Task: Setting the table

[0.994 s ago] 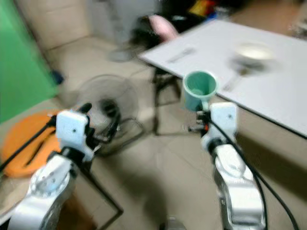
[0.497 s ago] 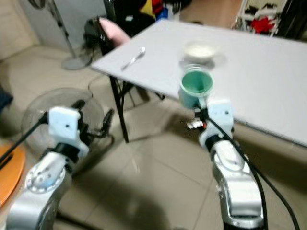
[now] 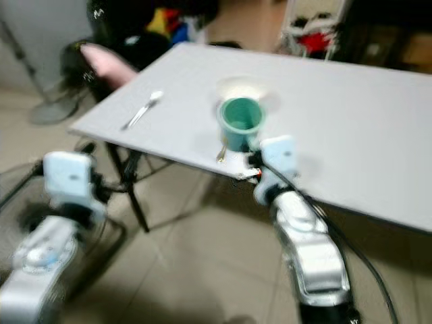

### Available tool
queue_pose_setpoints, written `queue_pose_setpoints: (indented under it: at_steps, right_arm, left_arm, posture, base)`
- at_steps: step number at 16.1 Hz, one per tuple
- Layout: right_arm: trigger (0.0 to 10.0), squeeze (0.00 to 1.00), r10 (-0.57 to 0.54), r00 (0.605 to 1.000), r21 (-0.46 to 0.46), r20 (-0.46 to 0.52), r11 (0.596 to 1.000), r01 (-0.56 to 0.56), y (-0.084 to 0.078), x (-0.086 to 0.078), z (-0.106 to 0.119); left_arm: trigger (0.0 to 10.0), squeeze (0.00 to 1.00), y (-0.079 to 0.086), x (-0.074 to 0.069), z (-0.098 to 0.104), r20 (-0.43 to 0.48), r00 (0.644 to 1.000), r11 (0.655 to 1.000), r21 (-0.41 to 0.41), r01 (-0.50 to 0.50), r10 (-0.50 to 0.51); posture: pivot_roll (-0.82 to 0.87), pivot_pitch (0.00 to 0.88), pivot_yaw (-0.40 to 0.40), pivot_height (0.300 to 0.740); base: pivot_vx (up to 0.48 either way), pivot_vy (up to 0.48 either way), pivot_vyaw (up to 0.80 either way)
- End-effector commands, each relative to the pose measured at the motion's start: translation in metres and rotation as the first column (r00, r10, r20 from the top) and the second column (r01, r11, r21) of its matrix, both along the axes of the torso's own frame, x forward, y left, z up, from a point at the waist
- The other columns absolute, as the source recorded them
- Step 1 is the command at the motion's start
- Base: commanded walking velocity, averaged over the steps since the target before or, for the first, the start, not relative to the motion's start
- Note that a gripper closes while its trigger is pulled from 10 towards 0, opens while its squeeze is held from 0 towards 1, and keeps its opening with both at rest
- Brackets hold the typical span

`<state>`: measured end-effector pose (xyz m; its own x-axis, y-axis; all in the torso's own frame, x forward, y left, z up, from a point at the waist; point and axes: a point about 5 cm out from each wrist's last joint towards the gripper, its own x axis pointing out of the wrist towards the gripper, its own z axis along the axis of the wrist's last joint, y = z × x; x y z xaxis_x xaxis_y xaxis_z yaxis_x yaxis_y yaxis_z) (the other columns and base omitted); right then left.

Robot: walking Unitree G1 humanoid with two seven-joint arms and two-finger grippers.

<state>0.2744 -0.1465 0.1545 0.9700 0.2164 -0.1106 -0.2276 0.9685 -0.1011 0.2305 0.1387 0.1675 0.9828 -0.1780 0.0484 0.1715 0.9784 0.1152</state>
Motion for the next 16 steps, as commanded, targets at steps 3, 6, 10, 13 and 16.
queue_pose_setpoints:
  at_steps: [3, 6, 10, 13, 16]
  right_arm:
    - [10.0, 0.0, 0.089, 0.995, 0.044, 0.051, 0.995, -0.091, 0.02, 0.006, 0.013]
    - [10.0, 0.0, 0.175, 0.983, 0.059, 0.049, 0.982, -0.178, 0.031, 0.006, 0.012]
    - [10.0, 0.0, 0.207, 0.977, 0.042, 0.055, 0.977, -0.209, 0.037, 0.007, 0.013]
    - [10.0, 0.0, 0.212, 0.976, 0.049, 0.053, 0.975, -0.215, 0.039, 0.01, 0.014]
    - [10.0, 0.0, 0.202, 0.979, 0.051, 0.043, 0.978, -0.204, 0.041, 0.015, 0.014]
  left_arm:
    - [10.0, 0.19, 0.011, -0.002, 0.001, -0.001, 0.999, 0.999, 0.025, -0.041, 0.041]
    - [10.0, 0.2, 0.011, -0.004, 0.0, -0.004, 0.999, 0.999, 0.028, -0.043, 0.043]
    - [10.0, 0.19, 0.011, -0.006, 0.0, -0.007, 0.999, 0.999, 0.034, -0.042, 0.042]
    - [10.0, 0.19, 0.012, -0.007, -0.001, -0.01, 0.999, 0.998, 0.04, -0.038, 0.038]
    - [10.0, 0.19, 0.008, -0.007, -0.002, -0.016, 1.0, 0.999, 0.047, -0.003, 0.004]
  posture:
    - [-0.08, 0.0, 0.036, 0.74]
    - [-0.08, 0.0, 0.029, 0.74]
    - [-0.07, 0.0, 0.024, 0.74]
    - [-0.07, 0.0, 0.023, 0.74]
    - [-0.06, 0.0, 0.024, 0.74]
  base:
    - [0.466, 0.0, 0.0]
    - [0.464, 0.0, 0.0]
    - [0.465, 0.0, 0.0]
    - [0.461, 0.0, 0.0]
    - [0.459, 0.0, 0.0]
